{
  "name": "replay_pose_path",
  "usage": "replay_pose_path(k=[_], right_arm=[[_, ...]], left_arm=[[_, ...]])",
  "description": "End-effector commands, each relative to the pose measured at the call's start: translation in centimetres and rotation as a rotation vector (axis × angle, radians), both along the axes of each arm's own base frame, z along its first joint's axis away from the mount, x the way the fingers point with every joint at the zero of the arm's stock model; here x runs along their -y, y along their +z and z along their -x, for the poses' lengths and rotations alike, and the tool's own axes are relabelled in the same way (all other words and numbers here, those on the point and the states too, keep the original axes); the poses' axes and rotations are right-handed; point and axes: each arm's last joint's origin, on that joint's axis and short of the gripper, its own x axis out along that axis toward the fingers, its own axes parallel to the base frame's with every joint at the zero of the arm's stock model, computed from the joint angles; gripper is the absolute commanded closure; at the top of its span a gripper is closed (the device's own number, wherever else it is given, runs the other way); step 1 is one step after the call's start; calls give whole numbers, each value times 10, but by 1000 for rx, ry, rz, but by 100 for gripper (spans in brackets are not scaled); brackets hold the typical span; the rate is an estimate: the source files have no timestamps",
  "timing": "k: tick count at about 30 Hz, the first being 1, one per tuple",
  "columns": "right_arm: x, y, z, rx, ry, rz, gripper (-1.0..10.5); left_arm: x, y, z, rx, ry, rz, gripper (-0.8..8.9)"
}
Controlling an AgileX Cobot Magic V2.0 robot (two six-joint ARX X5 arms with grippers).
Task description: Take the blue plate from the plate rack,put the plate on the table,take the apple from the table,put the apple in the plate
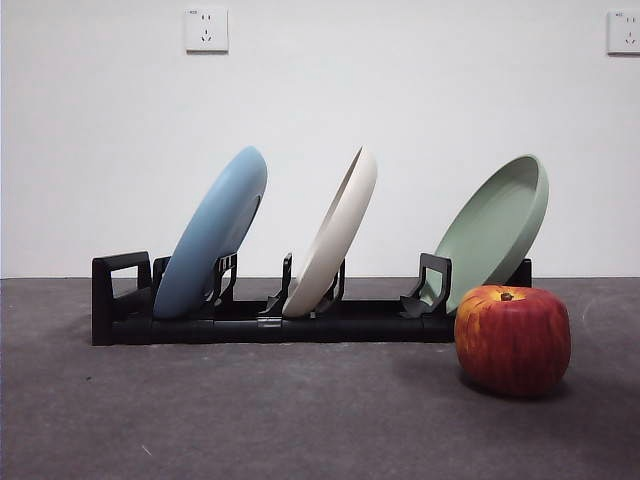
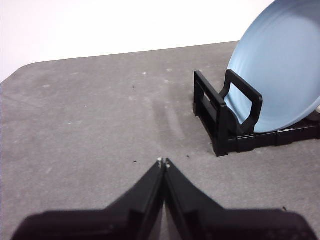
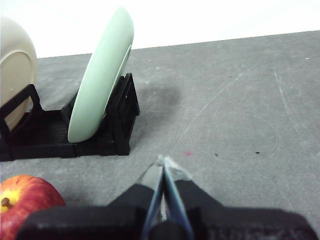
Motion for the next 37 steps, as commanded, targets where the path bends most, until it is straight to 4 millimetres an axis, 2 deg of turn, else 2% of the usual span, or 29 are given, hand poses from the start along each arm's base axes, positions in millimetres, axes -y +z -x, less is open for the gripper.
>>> replay_pose_path(k=[1,3,5,8,11,15,19,22,27,31,33,34,36,37], right_arm=[[0,-5,-1,-14,-7,-40,946],[0,-3,-1,-14,-12,-73,947],[0,7,1,11,-17,-121,957],[0,37,6,55,-22,-172,957],[0,74,7,32,-22,-171,957],[0,119,-1,-69,-28,-163,957],[-1,144,-14,-154,-11,-103,957],[-4,157,-26,-217,64,-70,954],[-9,168,-47,-327,224,-87,948],[-14,166,-65,-421,365,-140,944],[-15,162,-71,-447,382,-151,910],[-15,159,-75,-466,380,-154,829],[-16,156,-80,-491,378,-158,649],[-16,155,-80,-493,378,-158,625]], left_arm=[[0,0,-1,27,13,86,817],[0,3,-1,52,-1,142,820],[2,10,-1,84,-71,163,821],[3,31,4,80,-72,262,821],[3,58,3,53,-68,281,821],[4,98,-8,9,-91,282,821],[7,124,-26,-69,-157,284,821],[9,137,-41,-150,-213,285,821],[14,150,-66,-289,-311,312,821],[18,153,-85,-392,-423,342,816],[20,153,-91,-416,-432,348,805],[21,152,-95,-415,-443,331,729],[25,151,-101,-398,-464,320,491],[27,151,-103,-390,-467,331,493]])
